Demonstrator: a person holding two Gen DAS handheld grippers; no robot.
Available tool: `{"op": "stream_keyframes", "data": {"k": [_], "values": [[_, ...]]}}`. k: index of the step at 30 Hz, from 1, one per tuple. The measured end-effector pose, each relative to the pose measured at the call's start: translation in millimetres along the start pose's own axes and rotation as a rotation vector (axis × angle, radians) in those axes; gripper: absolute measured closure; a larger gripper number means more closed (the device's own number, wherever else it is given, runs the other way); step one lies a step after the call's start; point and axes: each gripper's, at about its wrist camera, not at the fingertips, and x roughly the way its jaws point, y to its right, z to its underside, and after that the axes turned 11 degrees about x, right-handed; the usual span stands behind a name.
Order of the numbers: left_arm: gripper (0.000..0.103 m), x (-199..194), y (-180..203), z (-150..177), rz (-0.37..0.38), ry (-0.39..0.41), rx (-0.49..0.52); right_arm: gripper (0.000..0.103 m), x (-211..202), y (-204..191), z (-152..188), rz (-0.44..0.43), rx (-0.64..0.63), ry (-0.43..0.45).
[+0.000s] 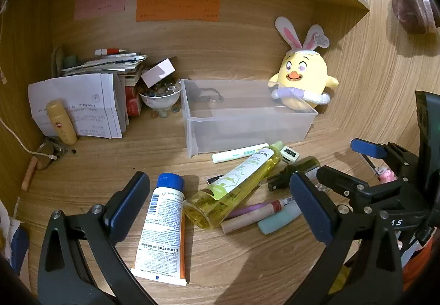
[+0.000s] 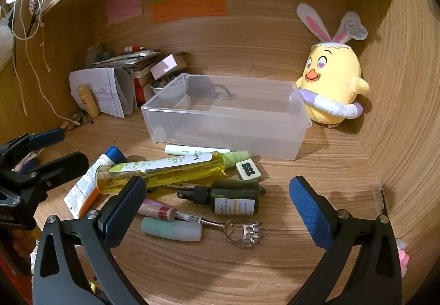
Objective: Organize objects
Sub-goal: 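Move both grippers toward the scattered items in front of the clear box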
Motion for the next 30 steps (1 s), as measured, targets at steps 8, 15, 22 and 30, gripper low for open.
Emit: {"op": "stream_keyframes", "data": {"k": [8, 15, 22, 30], "values": [[0.000, 0.2, -1.0, 0.7, 0.003, -0.002, 0.001, 0.000, 0.3, -2.0, 0.5, 0.000, -0.001, -0.001], [0.000, 1.0, -0.5, 1.7, 0.009, -0.006, 0.007, 0.000, 0.6, -0.9, 1.7, -0.007, 0.003, -0.004], [0.000, 0.3, -0.5, 1.3, 0.012, -0.005, 0.008, 0.000, 1.2, 0.0, 1.5, -0.012, 0.006, -0.006], [0.000, -1.4, -7.2, 3.2, 0.035, 0.021, -0.008, 0.000, 6.2, -0.1, 1.2, -0.032, 0.011, -0.029]]}}
